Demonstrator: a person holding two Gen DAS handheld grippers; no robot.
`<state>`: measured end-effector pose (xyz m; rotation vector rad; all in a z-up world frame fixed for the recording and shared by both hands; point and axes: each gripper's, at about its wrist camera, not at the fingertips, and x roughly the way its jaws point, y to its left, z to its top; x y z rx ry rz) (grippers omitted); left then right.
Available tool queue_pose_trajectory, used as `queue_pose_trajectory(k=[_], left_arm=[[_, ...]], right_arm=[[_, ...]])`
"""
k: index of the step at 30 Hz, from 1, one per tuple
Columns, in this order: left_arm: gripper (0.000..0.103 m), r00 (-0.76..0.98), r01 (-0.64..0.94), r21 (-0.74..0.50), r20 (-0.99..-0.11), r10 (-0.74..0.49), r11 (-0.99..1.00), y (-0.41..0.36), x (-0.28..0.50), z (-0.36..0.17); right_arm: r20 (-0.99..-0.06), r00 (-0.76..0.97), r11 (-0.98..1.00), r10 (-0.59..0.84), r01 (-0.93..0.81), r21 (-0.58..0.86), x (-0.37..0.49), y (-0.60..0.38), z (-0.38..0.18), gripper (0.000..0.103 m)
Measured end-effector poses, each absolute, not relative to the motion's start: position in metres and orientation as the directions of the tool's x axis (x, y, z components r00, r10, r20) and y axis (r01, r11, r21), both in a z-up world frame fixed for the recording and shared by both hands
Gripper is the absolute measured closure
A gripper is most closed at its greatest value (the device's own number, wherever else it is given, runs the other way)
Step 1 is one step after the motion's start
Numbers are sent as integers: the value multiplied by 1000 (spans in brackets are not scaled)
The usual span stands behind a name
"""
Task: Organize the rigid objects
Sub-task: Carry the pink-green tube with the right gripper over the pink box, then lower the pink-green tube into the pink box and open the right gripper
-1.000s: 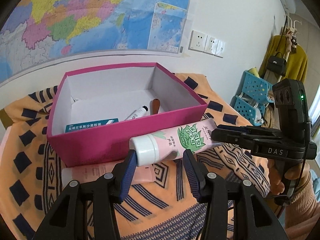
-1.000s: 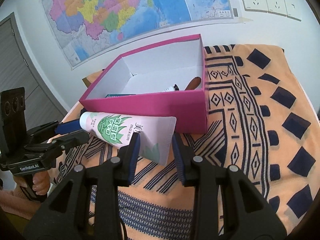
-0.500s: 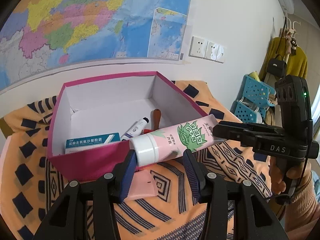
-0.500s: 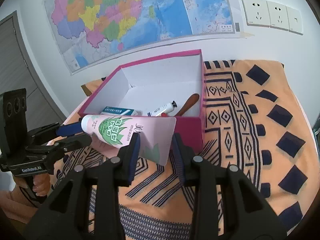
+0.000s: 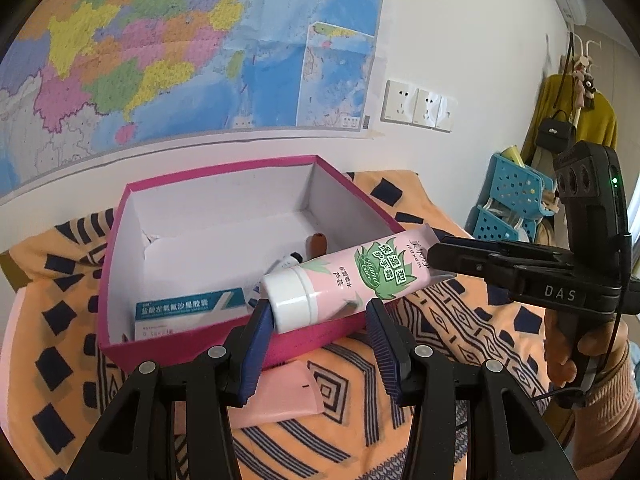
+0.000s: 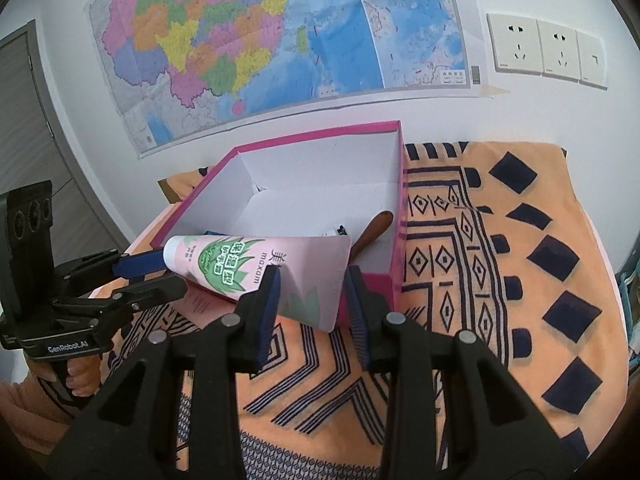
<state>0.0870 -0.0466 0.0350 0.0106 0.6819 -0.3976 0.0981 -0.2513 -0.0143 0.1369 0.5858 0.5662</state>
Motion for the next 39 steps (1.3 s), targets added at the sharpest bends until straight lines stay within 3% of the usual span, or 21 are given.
queue_pose_trajectory(k=[39], left_arm=[[55,693,323,-114,-648,-317,940,-45,136,28]], right_arm=[[-526,675,854,518,-438,279,141,-245,-16,67]])
